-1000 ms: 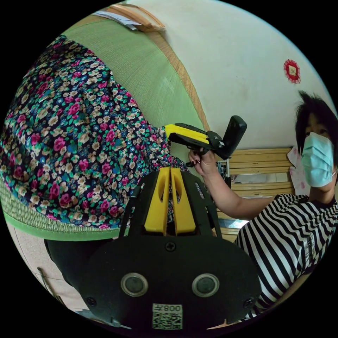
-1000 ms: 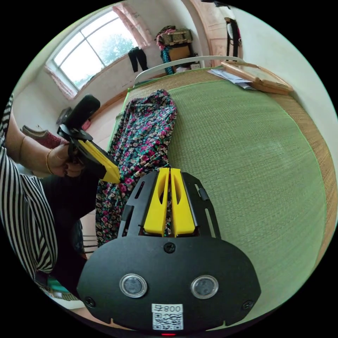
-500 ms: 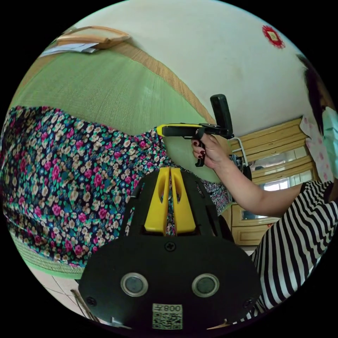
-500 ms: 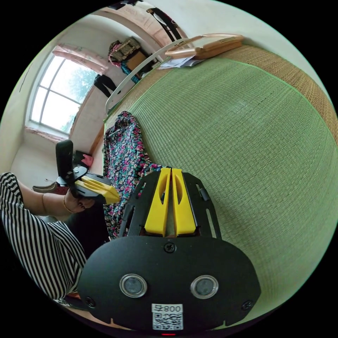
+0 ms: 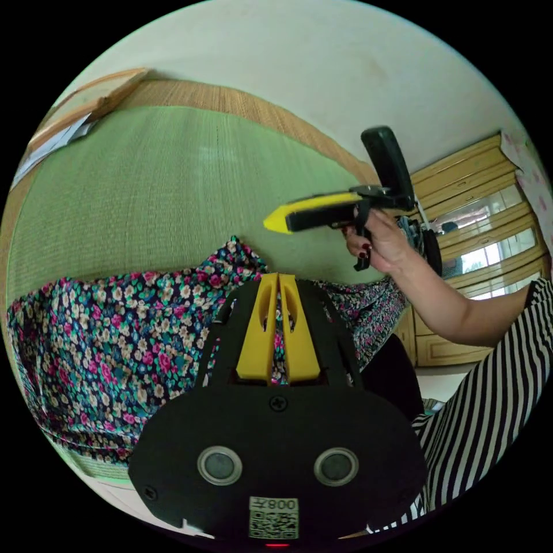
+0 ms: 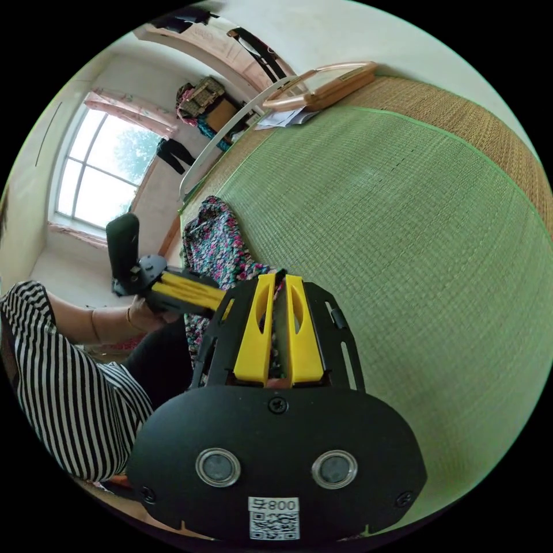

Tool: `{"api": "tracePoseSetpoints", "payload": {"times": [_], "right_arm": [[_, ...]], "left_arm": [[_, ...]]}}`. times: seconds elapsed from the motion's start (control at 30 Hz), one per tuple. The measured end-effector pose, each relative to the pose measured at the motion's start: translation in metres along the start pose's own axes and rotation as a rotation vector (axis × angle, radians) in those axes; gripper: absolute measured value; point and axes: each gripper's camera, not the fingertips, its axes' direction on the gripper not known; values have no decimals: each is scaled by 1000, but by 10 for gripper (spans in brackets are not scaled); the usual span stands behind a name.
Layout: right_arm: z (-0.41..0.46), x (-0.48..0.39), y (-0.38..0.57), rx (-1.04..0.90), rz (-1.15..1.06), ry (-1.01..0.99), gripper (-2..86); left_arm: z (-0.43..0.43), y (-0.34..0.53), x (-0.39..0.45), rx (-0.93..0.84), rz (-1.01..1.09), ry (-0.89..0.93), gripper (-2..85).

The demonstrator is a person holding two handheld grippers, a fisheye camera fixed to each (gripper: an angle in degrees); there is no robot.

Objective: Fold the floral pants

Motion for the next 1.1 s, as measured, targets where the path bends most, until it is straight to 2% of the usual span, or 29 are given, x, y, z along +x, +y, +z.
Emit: {"api": "tracePoseSetpoints", "payload": {"times": [0.27,0.4,0.53,0.93,1.1], "right_arm": [[25,-66,77,-106,28,246,68],[42,-78,87,-146,46,307,41],[37,-92,90,-104,51,359,16],[51,-101,105,-84,102,343,9],[48,-109,113,-55,111,331,21]], "left_arm": [[59,-26,-5,-171,52,-175,6],[61,-29,-8,-104,26,-138,2],[58,-35,-10,-11,11,-113,1],[97,-44,-25,-93,16,-187,3],[86,-49,-29,13,14,-168,2]]}}
